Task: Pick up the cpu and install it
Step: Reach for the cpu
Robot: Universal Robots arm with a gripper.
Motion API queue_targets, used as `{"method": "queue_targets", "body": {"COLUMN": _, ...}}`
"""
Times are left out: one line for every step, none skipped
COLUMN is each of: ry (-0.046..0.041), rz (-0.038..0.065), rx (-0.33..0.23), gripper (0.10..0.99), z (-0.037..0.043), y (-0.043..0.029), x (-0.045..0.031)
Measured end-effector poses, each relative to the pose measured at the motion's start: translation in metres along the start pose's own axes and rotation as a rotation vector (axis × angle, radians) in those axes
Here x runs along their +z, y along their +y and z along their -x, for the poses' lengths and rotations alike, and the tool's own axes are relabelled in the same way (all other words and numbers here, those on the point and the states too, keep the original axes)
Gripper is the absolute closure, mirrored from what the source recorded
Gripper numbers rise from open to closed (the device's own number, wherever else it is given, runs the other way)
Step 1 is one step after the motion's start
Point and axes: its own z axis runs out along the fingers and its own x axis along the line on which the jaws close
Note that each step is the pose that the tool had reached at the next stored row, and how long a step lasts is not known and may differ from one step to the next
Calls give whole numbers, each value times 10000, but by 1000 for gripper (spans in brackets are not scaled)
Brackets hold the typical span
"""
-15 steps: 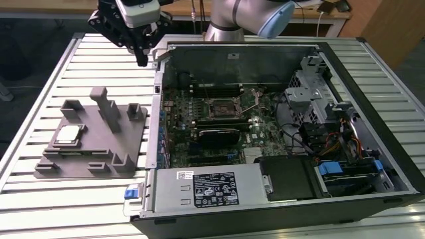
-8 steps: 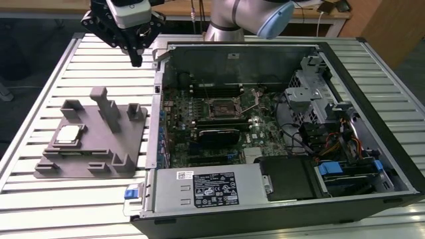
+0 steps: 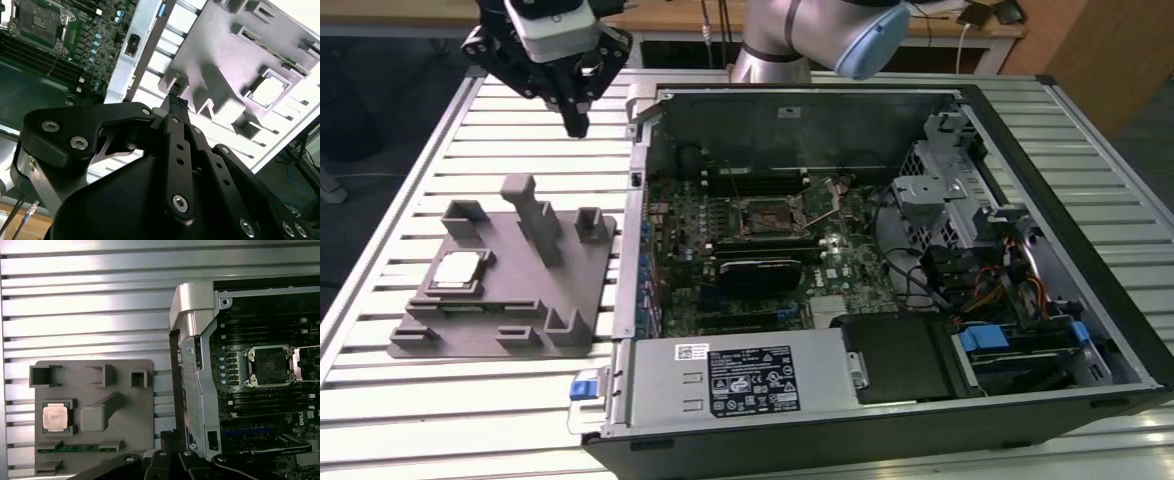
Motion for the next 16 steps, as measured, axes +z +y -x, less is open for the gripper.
{"method": "queue_targets", "body": {"ry": -2, "rz": 1, "rx": -1, "gripper": 980, "z": -18, "y": -2, "x": 8}}
{"method": "queue_targets", "body": {"ry": -1, "rz": 1, "rx": 0, "gripper": 980, "z": -35, "y": -3, "x": 16}}
{"method": "queue_targets", "body": {"ry": 0, "rz": 0, "rx": -1, "gripper": 980, "z": -53, "y": -5, "x": 23}}
{"method": "queue_targets", "body": {"ry": 0, "rz": 0, "rx": 0, "gripper": 980, "z": -72, "y": -7, "x": 32}}
{"method": "queue_targets", "body": {"ry": -1, "rz": 1, "rx": -1, "gripper": 980, "z": -90, "y": -9, "x": 41}}
{"method": "queue_targets", "body": {"ry": -1, "rz": 1, "rx": -1, "gripper": 980, "z": -107, "y": -10, "x": 50}}
{"method": "queue_targets", "body": {"ry": -1, "rz": 1, "rx": -1, "gripper": 980, "z": -122, "y": -12, "x": 59}}
{"method": "queue_targets", "body": {"ry": 0, "rz": 0, "rx": -1, "gripper": 980, "z": -139, "y": -14, "x": 66}}
{"method": "queue_targets", "body": {"ry": 1, "rz": -1, "rx": 0, "gripper": 980, "z": -158, "y": -16, "x": 74}}
{"method": "queue_targets", "body": {"ry": 1, "rz": -1, "rx": -1, "gripper": 980, "z": -176, "y": -18, "x": 82}}
{"method": "queue_targets", "body": {"ry": -1, "rz": 1, "rx": 0, "gripper": 980, "z": -194, "y": -20, "x": 90}}
{"method": "queue_targets", "body": {"ry": -1, "rz": 1, "rx": 0, "gripper": 980, "z": -211, "y": -22, "x": 97}}
{"method": "queue_targets", "body": {"ry": 0, "rz": 0, "rx": 0, "gripper": 980, "z": -229, "y": -24, "x": 104}}
{"method": "queue_targets", "body": {"ry": 0, "rz": 0, "rx": 0, "gripper": 980, "z": -248, "y": -27, "x": 110}}
{"method": "queue_targets", "body": {"ry": 0, "rz": 0, "rx": 0, "gripper": 980, "z": -268, "y": -30, "x": 117}}
{"method": "queue_targets", "body": {"ry": 0, "rz": 0, "rx": 0, "gripper": 980, "z": -285, "y": -33, "x": 123}}
